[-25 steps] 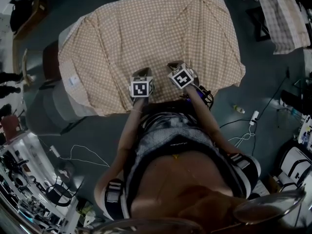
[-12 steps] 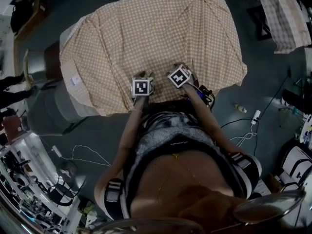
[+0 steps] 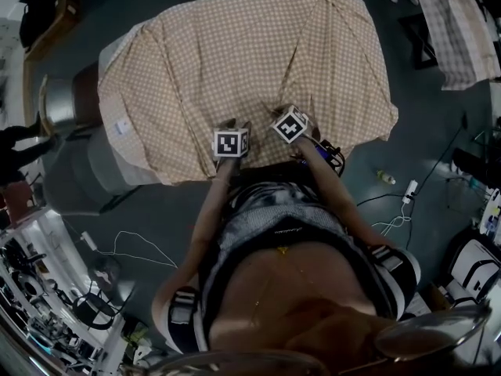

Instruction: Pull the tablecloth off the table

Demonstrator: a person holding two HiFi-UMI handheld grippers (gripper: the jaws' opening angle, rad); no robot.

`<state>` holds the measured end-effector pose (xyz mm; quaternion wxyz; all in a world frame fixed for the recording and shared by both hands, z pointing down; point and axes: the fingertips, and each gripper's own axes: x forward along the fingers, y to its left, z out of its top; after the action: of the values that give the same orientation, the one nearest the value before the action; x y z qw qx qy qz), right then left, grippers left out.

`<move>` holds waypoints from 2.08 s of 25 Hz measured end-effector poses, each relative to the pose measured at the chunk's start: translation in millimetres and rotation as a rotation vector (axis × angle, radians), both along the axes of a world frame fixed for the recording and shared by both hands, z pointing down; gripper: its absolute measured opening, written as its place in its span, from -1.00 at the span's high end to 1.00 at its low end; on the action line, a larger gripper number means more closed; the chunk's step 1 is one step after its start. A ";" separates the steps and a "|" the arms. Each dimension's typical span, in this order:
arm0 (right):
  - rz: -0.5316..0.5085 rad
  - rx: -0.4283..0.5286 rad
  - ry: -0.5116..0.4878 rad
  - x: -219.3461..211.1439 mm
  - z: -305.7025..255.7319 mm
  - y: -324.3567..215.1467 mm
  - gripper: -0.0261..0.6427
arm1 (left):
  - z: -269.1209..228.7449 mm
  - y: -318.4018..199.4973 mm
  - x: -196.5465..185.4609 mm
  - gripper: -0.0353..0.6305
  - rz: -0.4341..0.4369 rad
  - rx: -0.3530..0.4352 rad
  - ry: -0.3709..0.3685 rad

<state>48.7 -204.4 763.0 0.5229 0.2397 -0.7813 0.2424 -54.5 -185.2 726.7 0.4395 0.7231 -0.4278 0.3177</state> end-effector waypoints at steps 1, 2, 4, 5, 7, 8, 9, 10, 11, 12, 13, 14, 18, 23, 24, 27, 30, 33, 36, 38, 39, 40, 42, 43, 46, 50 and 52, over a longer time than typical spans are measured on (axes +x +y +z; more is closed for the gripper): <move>0.042 -0.019 -0.040 -1.7 -4.4 -1.0 0.74 | -1.4 1.5 1.2 0.34 0.001 0.004 0.009; 0.086 -0.033 -0.096 -5.4 -10.9 -3.6 0.74 | -3.0 3.0 2.5 0.34 0.003 0.008 0.018; 0.160 -0.044 -0.207 -14.4 -26.8 -9.4 0.74 | -8.4 5.8 4.4 0.34 0.006 0.019 0.037; 0.184 -0.041 -0.253 -18.5 -35.4 -11.9 0.74 | -12.6 7.0 5.5 0.34 0.006 0.027 0.046; 0.217 -0.027 -0.331 -25.7 -52.2 -17.8 0.74 | -23.1 8.3 10.0 0.34 0.008 0.048 0.069; 0.235 -0.019 -0.369 -28.8 -61.2 -21.9 0.74 | -28.0 8.8 13.5 0.34 0.015 0.060 0.080; 0.255 -0.013 -0.407 -32.0 -70.9 -26.5 0.74 | -31.8 9.3 17.1 0.34 0.027 0.075 0.087; 0.272 -0.010 -0.443 -35.7 -80.7 -31.0 0.74 | -35.1 10.1 20.9 0.34 0.043 0.089 0.093; 0.280 -0.006 -0.471 -39.6 -90.0 -35.1 0.74 | -38.6 11.1 24.8 0.34 0.062 0.103 0.099; 0.278 0.002 -0.488 -43.0 -98.7 -38.2 0.74 | -42.4 12.4 28.7 0.34 0.081 0.114 0.104; 0.272 0.012 -0.499 -45.9 -106.4 -40.5 0.74 | -46.4 13.5 32.3 0.34 0.099 0.127 0.107; 0.268 0.020 -0.510 -48.1 -113.6 -42.2 0.74 | -50.2 14.1 35.1 0.34 0.116 0.141 0.105; 0.284 0.057 -0.573 -50.1 -142.6 -52.3 0.74 | -61.0 11.2 42.9 0.26 0.162 0.191 0.093; 0.276 0.110 -0.618 -50.4 -180.0 -63.4 0.74 | -66.7 14.7 55.4 0.09 0.235 0.195 0.110; 0.280 0.114 -0.635 -52.0 -187.1 -65.2 0.74 | -66.0 15.9 58.4 0.08 0.253 0.194 0.108; 0.292 0.110 -0.702 -60.9 -209.4 -69.1 0.74 | -61.8 20.0 68.3 0.07 0.301 0.180 0.109; 0.294 0.117 -0.764 -68.4 -235.7 -72.9 0.74 | -69.2 11.7 73.4 0.07 0.284 0.215 0.093; 0.293 0.140 -0.799 -71.0 -258.7 -78.9 0.74 | -82.3 -5.7 67.6 0.07 0.215 0.292 0.073; 0.275 0.171 -0.805 -73.9 -276.8 -82.7 0.74 | -96.3 -12.3 61.7 0.07 0.195 0.349 0.065; 0.259 0.187 -0.812 -77.1 -287.3 -83.2 0.74 | -104.8 -12.6 61.6 0.26 0.217 0.378 0.059; 0.253 0.196 -0.816 -78.3 -292.5 -83.5 0.74 | -108.5 -12.6 62.8 0.44 0.229 0.391 0.053; 0.247 0.207 -0.821 -79.0 -297.6 -84.1 0.74 | -112.8 -12.7 64.4 0.60 0.232 0.403 0.055; 0.232 0.238 -0.821 -78.8 -307.4 -86.0 0.74 | -125.4 -14.0 66.8 0.83 0.206 0.403 0.099; 0.223 0.254 -0.820 -78.0 -312.0 -86.9 0.74 | -131.5 -14.4 67.5 0.86 0.187 0.390 0.136; 0.194 0.287 -0.835 -74.2 -323.8 -87.8 0.74 | -149.8 -13.3 66.6 0.87 0.167 0.360 0.215; 0.161 0.360 -0.813 -67.6 -337.9 -89.3 0.74 | -180.0 -13.0 59.3 0.87 0.151 0.378 0.267; 0.157 0.384 -0.818 -64.3 -345.3 -90.8 0.74 | -195.4 -17.3 54.2 0.87 0.124 0.401 0.292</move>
<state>-15.6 -295.2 417.6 0.0976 0.2753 -0.9337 0.2071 -0.3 -202.5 531.4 0.3241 0.8588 -0.3692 0.1450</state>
